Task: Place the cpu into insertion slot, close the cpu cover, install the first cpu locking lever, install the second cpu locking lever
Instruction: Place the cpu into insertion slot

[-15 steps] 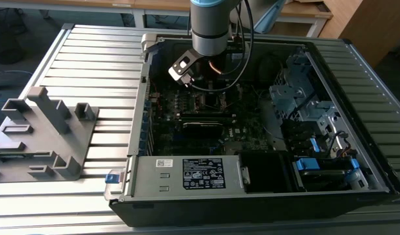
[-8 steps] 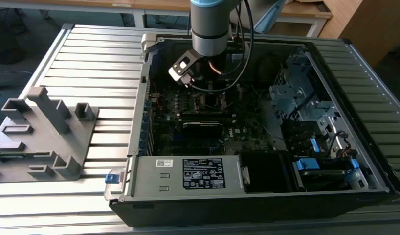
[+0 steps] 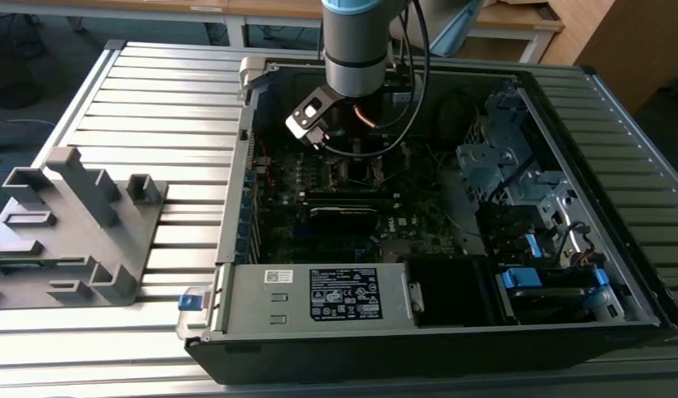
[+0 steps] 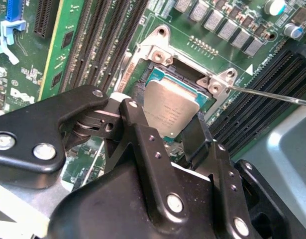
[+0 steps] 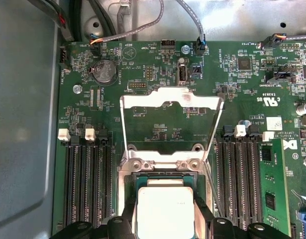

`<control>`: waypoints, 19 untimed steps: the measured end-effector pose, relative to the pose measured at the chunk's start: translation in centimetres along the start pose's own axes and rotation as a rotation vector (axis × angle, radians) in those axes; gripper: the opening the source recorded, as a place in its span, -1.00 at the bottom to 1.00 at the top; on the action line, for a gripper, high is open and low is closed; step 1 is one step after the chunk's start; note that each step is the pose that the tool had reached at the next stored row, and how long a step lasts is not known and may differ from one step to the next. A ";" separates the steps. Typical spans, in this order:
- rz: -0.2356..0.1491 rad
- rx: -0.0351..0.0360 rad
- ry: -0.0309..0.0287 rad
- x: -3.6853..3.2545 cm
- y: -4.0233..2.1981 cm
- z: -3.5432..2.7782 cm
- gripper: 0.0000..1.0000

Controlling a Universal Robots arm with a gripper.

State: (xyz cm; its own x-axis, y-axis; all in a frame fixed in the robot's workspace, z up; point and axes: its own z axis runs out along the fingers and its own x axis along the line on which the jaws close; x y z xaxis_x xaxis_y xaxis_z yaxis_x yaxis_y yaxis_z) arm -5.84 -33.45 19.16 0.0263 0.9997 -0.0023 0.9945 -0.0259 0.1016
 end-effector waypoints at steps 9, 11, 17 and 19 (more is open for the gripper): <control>0.000 0.0003 -0.0001 0.00 -0.02 0.15 0.08; 0.000 0.0003 0.0000 0.00 -0.02 0.16 0.08; 0.000 0.0000 0.0004 0.01 -0.02 0.18 0.08; 0.000 0.0000 0.0005 0.01 -0.02 0.18 0.08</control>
State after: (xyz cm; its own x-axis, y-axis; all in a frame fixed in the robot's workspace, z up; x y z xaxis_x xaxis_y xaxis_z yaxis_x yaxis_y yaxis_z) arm -5.83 -33.44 18.97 0.0263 0.9997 -0.0019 0.9945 -0.0260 0.1016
